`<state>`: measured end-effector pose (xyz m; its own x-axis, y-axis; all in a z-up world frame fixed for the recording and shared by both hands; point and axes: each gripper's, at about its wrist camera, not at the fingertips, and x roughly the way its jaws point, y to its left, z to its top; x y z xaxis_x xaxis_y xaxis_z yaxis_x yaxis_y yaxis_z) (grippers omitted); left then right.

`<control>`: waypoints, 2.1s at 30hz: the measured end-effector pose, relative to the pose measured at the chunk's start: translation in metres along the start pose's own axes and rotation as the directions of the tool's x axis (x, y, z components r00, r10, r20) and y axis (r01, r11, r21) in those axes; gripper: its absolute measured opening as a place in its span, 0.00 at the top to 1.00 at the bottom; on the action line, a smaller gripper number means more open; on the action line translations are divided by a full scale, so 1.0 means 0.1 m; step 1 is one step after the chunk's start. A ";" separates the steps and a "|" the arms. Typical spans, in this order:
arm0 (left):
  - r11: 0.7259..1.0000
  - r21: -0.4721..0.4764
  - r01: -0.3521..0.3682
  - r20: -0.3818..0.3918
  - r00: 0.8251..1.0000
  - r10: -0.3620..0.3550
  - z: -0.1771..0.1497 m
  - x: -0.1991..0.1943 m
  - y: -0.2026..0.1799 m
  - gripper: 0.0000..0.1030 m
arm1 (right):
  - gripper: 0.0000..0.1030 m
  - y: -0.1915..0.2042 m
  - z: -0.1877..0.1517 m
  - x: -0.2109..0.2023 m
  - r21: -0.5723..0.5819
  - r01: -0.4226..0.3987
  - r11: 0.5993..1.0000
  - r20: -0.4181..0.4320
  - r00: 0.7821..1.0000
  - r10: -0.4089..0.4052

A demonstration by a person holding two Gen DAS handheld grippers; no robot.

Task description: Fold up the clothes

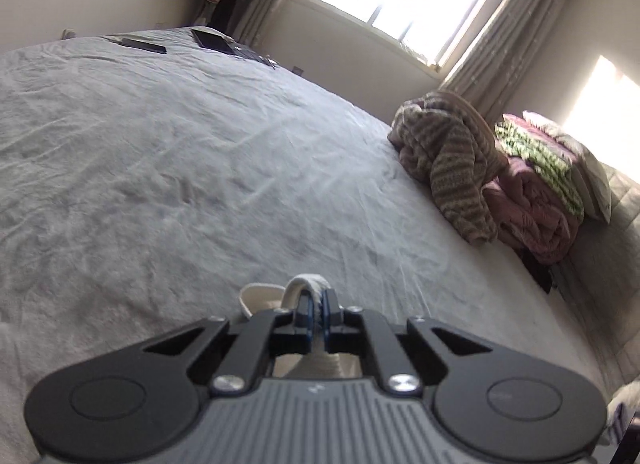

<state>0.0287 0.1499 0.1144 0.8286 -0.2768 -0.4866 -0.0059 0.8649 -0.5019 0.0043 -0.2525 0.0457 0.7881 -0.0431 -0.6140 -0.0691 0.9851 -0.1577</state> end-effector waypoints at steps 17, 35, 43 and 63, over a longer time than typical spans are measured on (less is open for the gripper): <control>0.997 -0.058 0.059 0.084 0.995 -0.054 0.15 -0.36 0.27 0.98 | 0.89 -0.03 0.10 -0.33 -0.125 0.194 0.973 0.253 0.954 -0.158; 0.993 -0.089 0.083 0.145 0.987 -0.069 0.20 -0.60 0.42 0.98 | 0.57 0.17 -0.13 -0.06 -0.241 0.072 0.968 0.035 0.997 -0.065; 0.991 -0.121 0.052 0.173 0.984 -0.030 0.22 -0.70 0.57 0.98 | 0.95 0.02 -0.12 -0.06 -0.158 0.060 0.986 0.006 0.998 -0.060; 0.982 -0.183 -0.055 0.316 0.942 0.111 0.33 -1.16 0.98 0.98 | 0.45 -0.19 -0.11 -0.15 0.054 -0.109 0.993 -0.032 0.993 0.110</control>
<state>-0.0493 0.2808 0.1447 0.9569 -0.0321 -0.2886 -0.1537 0.7872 -0.5972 -0.0130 -0.2722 0.0491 0.7556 0.0606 -0.6522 -0.1210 0.9915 -0.0481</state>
